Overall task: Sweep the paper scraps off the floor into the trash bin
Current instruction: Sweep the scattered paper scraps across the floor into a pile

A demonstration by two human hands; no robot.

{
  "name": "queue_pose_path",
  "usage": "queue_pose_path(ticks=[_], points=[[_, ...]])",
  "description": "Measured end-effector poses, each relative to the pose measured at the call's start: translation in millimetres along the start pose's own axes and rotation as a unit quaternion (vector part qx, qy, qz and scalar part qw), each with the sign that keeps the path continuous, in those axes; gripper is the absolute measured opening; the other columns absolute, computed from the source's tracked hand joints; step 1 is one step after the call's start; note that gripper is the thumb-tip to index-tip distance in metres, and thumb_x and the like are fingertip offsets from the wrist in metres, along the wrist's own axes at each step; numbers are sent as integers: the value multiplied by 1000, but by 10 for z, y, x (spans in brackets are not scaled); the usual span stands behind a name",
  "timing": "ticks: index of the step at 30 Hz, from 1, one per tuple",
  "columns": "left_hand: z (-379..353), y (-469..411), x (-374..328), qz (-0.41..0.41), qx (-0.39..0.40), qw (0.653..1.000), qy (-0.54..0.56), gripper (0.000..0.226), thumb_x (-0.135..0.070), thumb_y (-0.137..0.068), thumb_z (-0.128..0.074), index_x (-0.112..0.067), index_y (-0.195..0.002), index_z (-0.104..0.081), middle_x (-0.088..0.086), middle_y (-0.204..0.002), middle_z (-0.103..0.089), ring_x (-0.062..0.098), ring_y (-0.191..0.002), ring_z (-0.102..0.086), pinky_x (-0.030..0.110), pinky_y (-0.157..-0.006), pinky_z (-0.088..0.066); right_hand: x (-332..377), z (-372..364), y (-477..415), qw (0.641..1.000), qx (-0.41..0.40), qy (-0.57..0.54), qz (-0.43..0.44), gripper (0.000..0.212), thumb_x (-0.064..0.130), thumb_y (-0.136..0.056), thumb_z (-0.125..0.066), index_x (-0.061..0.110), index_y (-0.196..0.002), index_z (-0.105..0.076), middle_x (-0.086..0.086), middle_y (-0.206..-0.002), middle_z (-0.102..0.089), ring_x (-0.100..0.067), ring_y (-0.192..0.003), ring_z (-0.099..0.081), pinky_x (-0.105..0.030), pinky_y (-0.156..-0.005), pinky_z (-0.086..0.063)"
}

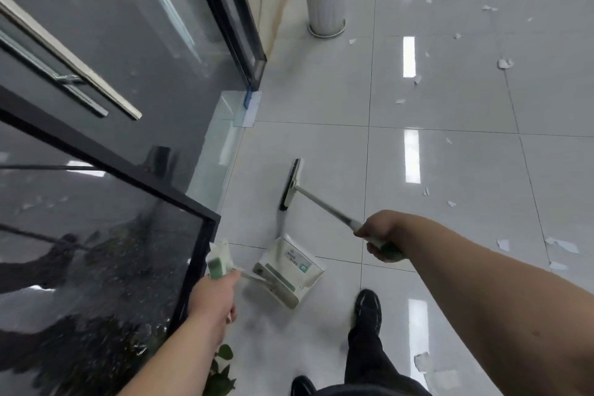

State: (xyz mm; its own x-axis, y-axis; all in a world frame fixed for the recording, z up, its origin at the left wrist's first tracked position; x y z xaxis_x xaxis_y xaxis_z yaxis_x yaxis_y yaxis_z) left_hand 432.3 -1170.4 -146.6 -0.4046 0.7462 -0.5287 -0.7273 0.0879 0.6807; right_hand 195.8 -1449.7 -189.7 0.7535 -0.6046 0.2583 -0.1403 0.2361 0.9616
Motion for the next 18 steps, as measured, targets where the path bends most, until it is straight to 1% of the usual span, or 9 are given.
queue_pose_path(ticks=[3, 5, 6, 8, 11, 13, 15, 18], points=[[-252, 8, -241, -7, 0, 1000, -14, 21, -23, -97, -65, -4, -87, -63, 6, -59, -44, 18, -47, -37, 28, -49, -36, -16, 411, -3, 999, -11, -8, -31, 32, 23, -98, -64, 2, -119, -51, -11, -91, -56, -16, -64, -54, -22, -48, -48], [-470, -18, -420, -12, 13, 1000, -20, 17, -19, -97, -65, -7, -85, -62, 5, -58, -44, 17, -46, -36, 26, -48, -35, -154, 753, 25, 997, -33, -41, -56, 33, 24, -96, -67, 1, -116, -52, -10, -89, -57, -16, -63, -55, -23, -50, -48], [-580, -29, -520, -16, 20, 999, -25, 15, -17, -96, -65, -7, -86, -63, 6, -58, -45, 17, -45, -36, 25, -47, -34, -266, 933, 43, 995, -50, -62, -66, 33, 23, -95, -69, 1, -114, -53, -10, -90, -57, -16, -63, -55, -23, -51, -49], [-787, -57, -715, -25, 26, 999, -37, 13, -14, -94, -65, -5, -85, -64, 7, -57, -47, 18, -44, -36, 25, -48, -32, -536, 1272, 110, 988, -81, -102, -79, 28, 20, -94, -70, 3, -110, -54, -9, -96, -56, -17, -66, -55, -20, -48, -48], [-1089, -112, -955, -33, 40, 997, -56, 18, -15, -92, -67, -5, -78, -59, 8, -51, -45, 16, -41, -33, 25, -48, -30, -1017, 1745, 234, 975, -114, -167, -93, 22, 14, -94, -69, 7, -107, -53, -8, -103, -53, -18, -73, -55, -18, -43, -48], [-1385, -94, -1118, -39, 60, 995, -69, 20, -15, -92, -68, -5, -78, -58, 8, -51, -45, 15, -40, -34, 24, -48, -31, -1355, 2093, 350, 964, -131, -208, -101, 19, 13, -95, -66, 7, -108, -53, -8, -103, -51, -18, -74, -52, -17, -41, -46], [-1693, -60, -1280, -60, 78, 992, -80, 19, -14, -90, -69, -6, -78, -57, 9, -52, -46, 16, -40, -37, 24, -48, -33, -1646, 2375, 457, 958, -143, -228, -103, 19, 14, -95, -64, 8, -110, -53, -7, -102, -50, -17, -76, -52, -18, -43, -45], [-2156, 69, -1495, -93, 114, 984, -99, 19, -15, -91, -70, -8, -80, -56, 9, -57, -46, 17, -42, -40, 21, -45, -35, -2067, 2671, 594, 941, -168, -268, -120, 29, 14, -90, -69, 10, -116, -56, -5, -107, -53, -18, -83, -56, -21, -51, -49]])
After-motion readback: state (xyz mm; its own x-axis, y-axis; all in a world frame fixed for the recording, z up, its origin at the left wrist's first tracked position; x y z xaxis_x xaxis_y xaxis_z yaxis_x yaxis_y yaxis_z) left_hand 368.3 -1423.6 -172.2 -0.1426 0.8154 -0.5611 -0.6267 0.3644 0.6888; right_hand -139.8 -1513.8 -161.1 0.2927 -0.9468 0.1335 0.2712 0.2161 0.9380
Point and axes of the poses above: each hand's wrist, its own y-axis away from the middle knuckle, its own z-axis out of the back of the hand, x = y × z, the point moved 7 cm from there along -y, towards the middle knuckle
